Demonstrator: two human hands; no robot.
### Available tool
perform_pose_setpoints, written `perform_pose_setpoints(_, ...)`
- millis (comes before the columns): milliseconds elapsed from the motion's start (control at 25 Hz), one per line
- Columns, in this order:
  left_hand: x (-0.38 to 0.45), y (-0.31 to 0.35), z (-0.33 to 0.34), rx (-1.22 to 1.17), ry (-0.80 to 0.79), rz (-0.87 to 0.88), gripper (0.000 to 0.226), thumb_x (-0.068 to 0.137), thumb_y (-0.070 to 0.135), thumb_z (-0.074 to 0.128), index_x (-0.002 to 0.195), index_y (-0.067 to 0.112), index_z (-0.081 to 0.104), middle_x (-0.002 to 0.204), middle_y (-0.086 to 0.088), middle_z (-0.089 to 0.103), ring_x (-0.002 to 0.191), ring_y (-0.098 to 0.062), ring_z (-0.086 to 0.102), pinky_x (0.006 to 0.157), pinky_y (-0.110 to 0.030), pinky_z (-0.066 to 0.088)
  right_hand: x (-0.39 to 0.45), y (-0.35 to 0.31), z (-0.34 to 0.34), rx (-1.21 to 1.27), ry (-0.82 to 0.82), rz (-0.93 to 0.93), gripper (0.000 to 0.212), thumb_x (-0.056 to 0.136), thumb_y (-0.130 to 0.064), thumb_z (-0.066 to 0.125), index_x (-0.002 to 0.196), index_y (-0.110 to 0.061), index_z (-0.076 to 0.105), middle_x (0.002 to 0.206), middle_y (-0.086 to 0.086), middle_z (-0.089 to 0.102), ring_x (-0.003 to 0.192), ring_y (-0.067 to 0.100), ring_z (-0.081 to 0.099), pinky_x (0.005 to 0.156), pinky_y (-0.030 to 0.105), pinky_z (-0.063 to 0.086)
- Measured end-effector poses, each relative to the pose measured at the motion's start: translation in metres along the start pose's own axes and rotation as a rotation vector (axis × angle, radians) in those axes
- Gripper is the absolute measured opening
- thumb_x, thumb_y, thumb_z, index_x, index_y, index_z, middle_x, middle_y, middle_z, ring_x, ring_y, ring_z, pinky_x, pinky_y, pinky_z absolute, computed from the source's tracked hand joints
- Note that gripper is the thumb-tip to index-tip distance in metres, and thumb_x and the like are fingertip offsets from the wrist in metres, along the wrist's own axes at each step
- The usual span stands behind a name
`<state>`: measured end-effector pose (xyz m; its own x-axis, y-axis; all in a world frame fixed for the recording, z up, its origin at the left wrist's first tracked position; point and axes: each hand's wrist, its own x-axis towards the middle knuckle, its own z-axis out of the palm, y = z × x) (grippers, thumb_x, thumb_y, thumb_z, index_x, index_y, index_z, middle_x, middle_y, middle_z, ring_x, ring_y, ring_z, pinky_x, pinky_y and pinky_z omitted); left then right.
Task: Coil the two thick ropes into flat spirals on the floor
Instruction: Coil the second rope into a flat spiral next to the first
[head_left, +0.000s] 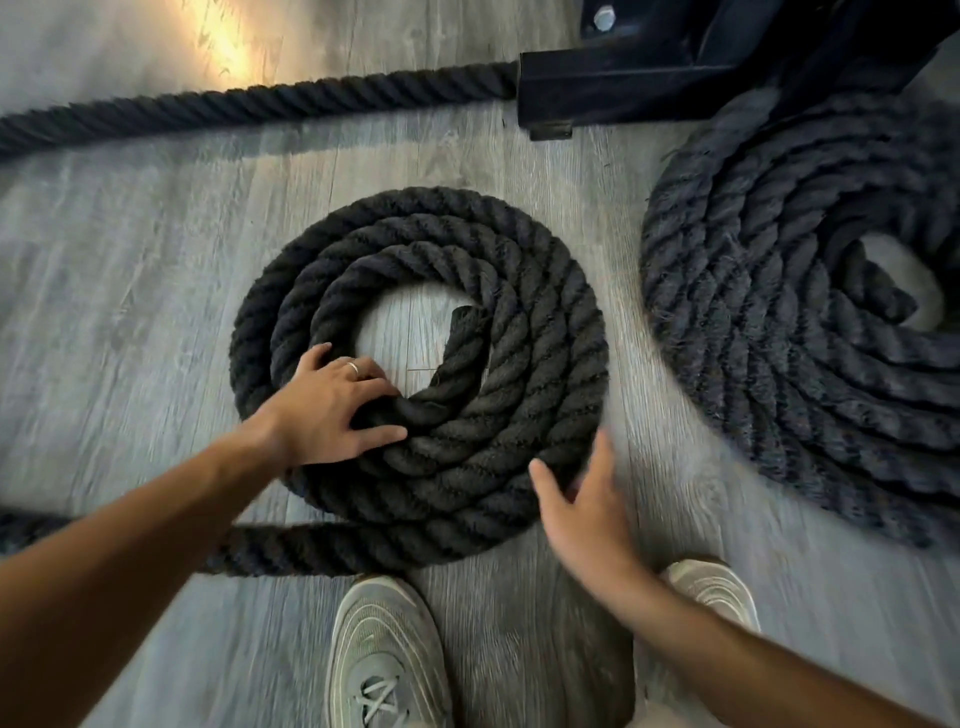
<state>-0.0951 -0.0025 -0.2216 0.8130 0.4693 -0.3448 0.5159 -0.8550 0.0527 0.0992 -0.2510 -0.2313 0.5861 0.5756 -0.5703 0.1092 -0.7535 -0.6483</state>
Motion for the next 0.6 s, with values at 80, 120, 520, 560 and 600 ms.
perform_pose_setpoints(80,0.004,-0.008,0.0,0.098,-0.045,0.064,0.082,0.086,0.084,0.016,0.126,0.03,0.064,0.115,0.005,0.064,0.11,-0.021,0.059,0.114,-0.06,0.022,-0.011,0.011,0.013,-0.001,-0.094,0.052,0.087,0.092,-0.063,0.047,0.157,-0.026,0.002,0.139,0.011,0.056,0.121,0.03,0.058,0.101,0.041,0.047)
perform_pose_setpoints(120,0.005,-0.005,0.0,0.117,-0.041,0.066,0.084,0.087,0.083,0.014,0.127,0.03,0.064,0.112,0.005,0.064,0.106,-0.022,0.059,0.113,-0.061,0.024,-0.009,0.01,0.016,0.003,-0.105,0.069,0.084,0.095,-0.059,0.047,0.158,-0.022,0.005,0.137,0.013,0.057,0.121,0.03,0.058,0.101,0.04,0.046)
perform_pose_setpoints(520,0.039,0.125,-0.008,-0.168,-0.029,-0.515,0.07,0.093,0.072,0.025,0.141,0.026,0.049,0.137,-0.004,0.055,0.131,-0.025,0.046,0.11,-0.061,0.024,0.108,-0.06,-0.064,-0.036,0.149,0.013,0.061,0.103,-0.032,0.048,0.157,-0.027,0.022,0.156,0.008,0.039,0.141,0.031,0.039,0.114,0.043,0.033)
perform_pose_setpoints(560,0.046,0.134,-0.008,-0.177,-0.044,-0.506,0.07,0.095,0.07,0.026,0.144,0.024,0.045,0.14,-0.005,0.053,0.132,-0.026,0.044,0.108,-0.059,0.027,0.12,-0.066,-0.074,-0.084,0.174,-0.007,0.059,0.102,-0.035,0.048,0.157,-0.027,0.025,0.154,0.007,0.041,0.14,0.031,0.041,0.111,0.042,0.036)
perform_pose_setpoints(600,0.05,0.136,-0.009,-0.191,-0.045,-0.476,0.07,0.095,0.068,0.028,0.147,0.022,0.041,0.141,-0.006,0.053,0.133,-0.027,0.044,0.106,-0.056,0.03,0.126,-0.069,-0.079,-0.118,0.2,-0.026,0.058,0.102,-0.038,0.049,0.155,-0.026,0.029,0.152,0.007,0.044,0.137,0.03,0.043,0.108,0.042,0.038)
